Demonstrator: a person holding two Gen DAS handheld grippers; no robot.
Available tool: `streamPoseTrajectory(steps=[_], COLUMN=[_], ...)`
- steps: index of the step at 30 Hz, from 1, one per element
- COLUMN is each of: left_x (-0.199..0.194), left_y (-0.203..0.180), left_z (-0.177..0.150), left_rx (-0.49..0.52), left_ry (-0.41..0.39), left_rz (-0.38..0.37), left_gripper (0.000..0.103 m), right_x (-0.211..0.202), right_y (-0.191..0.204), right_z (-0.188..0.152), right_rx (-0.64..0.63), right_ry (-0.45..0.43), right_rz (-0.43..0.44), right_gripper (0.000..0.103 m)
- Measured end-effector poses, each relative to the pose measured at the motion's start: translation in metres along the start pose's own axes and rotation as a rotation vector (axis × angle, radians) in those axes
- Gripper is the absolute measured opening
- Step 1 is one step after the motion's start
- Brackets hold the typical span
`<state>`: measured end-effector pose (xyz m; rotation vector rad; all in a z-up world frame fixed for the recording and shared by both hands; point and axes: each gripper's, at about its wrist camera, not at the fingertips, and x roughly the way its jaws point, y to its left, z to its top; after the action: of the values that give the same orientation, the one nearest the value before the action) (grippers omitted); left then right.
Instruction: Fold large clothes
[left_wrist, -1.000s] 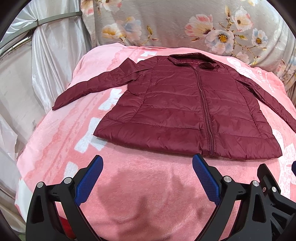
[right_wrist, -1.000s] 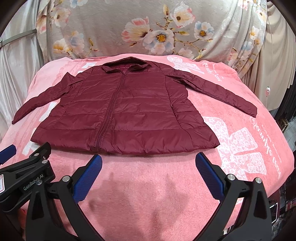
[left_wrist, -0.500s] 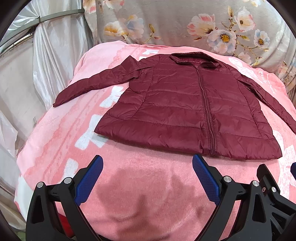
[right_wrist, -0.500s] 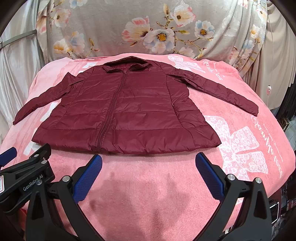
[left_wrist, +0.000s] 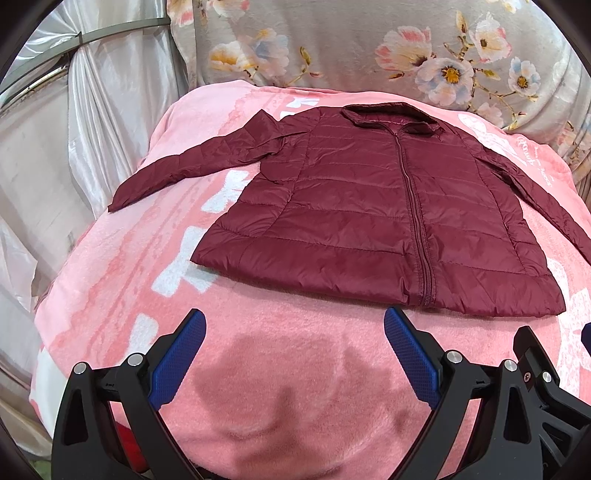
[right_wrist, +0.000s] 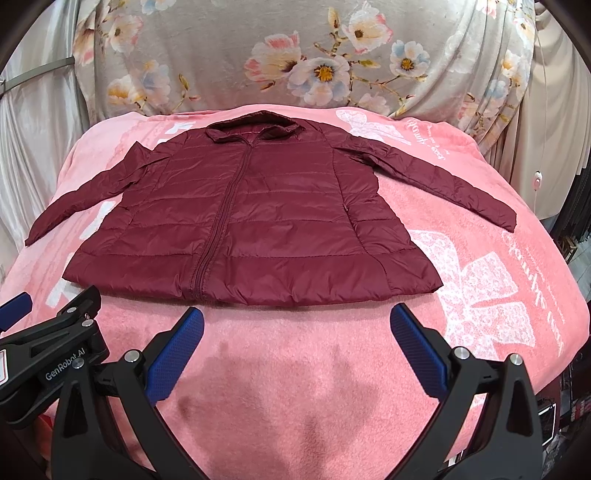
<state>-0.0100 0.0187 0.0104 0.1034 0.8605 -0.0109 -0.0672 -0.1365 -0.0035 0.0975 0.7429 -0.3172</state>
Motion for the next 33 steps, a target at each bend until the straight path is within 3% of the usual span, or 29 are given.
streamPoseTrajectory(steps=[33], left_x=[0.0007], left_y=[0.0036], left_z=[-0.0029], left_rx=[0.002], left_ry=[0.007], left_rz=[-0.001], left_gripper=[0.094], right_x=[0.0026], right_y=[0.0027], right_z=[-0.0029], right_rx=[-0.002], right_ry=[0.008], right_rz=[0.008], right_gripper=[0.098])
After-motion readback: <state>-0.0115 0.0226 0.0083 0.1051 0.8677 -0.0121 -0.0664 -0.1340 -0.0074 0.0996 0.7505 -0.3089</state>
